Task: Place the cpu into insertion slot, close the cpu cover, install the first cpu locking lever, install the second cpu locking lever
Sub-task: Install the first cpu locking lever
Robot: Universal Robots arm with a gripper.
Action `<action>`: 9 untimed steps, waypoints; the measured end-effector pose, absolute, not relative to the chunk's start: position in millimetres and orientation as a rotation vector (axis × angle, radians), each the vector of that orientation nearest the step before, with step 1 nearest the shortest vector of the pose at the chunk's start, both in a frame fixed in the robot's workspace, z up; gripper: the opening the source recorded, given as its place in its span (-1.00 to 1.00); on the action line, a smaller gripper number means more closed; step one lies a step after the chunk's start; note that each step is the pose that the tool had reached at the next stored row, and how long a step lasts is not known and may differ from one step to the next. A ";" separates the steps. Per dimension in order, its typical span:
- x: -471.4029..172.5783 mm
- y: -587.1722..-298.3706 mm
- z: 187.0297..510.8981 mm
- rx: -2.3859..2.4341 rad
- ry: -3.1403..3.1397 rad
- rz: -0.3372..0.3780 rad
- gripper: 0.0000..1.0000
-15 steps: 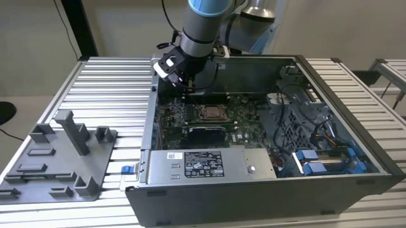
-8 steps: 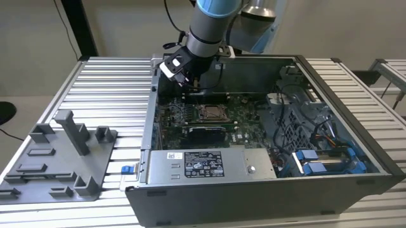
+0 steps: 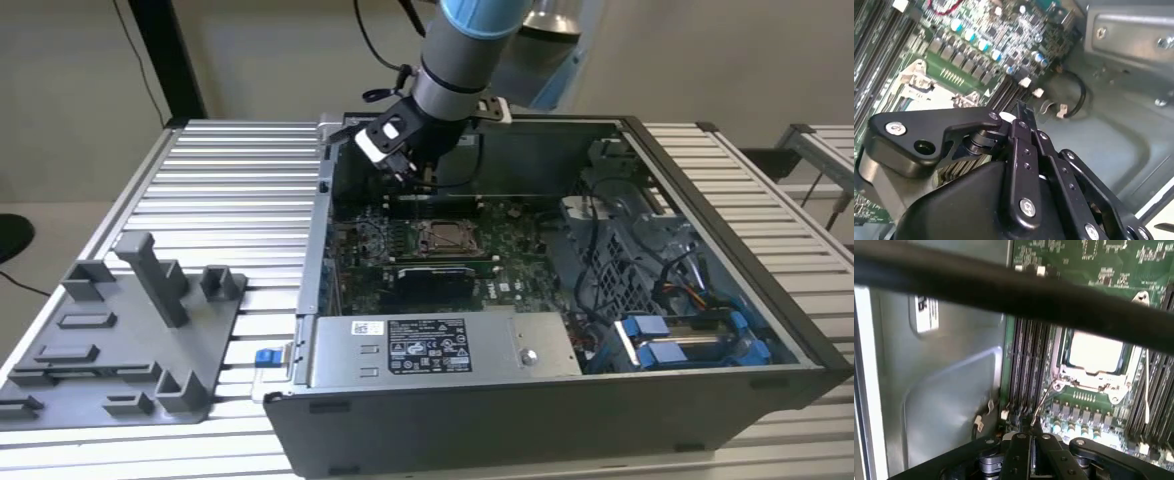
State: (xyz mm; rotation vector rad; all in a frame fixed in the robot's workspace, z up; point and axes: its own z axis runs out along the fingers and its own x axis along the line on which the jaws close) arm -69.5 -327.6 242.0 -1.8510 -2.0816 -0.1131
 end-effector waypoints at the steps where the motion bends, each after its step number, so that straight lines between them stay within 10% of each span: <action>1: -67.2 -327.6 242.0 -1.851 -2.080 -0.112 -1.00; 9: -54.9 -327.5 243.5 -1.847 -2.074 -0.103 -1.00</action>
